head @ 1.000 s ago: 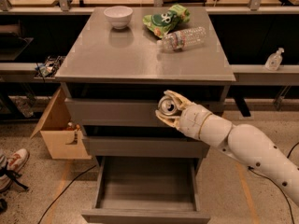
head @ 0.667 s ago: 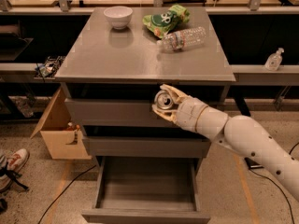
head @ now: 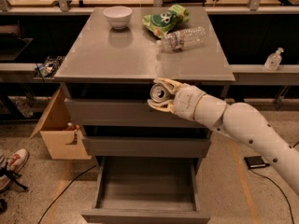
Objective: Pick 7up can from bottom drawer and place on counter
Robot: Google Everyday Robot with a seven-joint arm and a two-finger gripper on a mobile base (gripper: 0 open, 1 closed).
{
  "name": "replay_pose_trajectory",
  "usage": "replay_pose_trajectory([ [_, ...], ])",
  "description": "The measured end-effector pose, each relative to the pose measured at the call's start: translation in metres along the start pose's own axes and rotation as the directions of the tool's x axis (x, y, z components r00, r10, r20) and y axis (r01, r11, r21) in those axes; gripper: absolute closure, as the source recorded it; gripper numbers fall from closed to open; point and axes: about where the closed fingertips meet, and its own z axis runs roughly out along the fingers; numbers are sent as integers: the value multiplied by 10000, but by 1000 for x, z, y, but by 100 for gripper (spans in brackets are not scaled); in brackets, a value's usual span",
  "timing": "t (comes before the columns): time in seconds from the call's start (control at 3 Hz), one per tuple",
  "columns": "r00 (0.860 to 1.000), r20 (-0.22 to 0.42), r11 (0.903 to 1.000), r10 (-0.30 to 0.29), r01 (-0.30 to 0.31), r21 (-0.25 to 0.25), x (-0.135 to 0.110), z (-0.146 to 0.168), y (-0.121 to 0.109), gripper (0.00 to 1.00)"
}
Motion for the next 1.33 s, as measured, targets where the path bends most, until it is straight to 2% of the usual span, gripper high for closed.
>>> replay_pose_trajectory([
  [0.33, 9966, 432, 9976, -694, 690, 111, -21, 8, -17, 100],
  [0.67, 9968, 470, 9979, -643, 639, 115, -29, 2, -17, 100],
  [1.33, 9956, -296, 9953, -890, 900, 366, -74, -35, -25, 100],
])
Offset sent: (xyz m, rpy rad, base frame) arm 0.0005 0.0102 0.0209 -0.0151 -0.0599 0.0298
